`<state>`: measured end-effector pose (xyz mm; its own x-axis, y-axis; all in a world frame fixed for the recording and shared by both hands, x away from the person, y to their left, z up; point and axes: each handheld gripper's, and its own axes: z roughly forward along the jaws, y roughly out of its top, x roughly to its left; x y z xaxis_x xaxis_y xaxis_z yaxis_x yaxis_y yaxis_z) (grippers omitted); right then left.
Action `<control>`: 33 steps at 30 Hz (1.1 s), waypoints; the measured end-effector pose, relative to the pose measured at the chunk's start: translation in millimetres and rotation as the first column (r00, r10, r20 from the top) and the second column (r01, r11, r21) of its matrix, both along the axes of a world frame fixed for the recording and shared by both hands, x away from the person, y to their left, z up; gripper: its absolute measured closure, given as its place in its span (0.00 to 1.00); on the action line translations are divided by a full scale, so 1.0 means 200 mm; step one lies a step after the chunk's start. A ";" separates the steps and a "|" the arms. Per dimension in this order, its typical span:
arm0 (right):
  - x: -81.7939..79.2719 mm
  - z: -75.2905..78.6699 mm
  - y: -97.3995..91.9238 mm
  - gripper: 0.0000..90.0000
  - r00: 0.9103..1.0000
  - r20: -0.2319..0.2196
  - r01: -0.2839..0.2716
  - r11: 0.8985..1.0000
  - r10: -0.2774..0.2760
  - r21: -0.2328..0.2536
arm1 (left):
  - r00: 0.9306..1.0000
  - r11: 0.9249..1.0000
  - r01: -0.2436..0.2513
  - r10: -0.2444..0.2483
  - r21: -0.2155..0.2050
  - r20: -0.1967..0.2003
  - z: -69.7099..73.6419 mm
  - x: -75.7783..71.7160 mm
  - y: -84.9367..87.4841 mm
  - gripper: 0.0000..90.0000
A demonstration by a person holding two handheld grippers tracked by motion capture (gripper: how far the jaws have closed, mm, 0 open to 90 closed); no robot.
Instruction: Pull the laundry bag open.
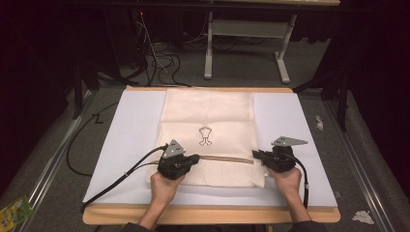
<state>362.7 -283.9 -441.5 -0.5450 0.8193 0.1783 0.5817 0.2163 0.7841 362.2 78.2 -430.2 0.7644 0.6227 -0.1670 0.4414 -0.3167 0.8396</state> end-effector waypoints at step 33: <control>0.00 0.00 0.00 0.98 1.000 -0.002 0.002 1.000 -0.002 -0.009 | 0.999 0.998 -0.053 0.054 -0.035 0.009 0.04 0.00 0.12 0.97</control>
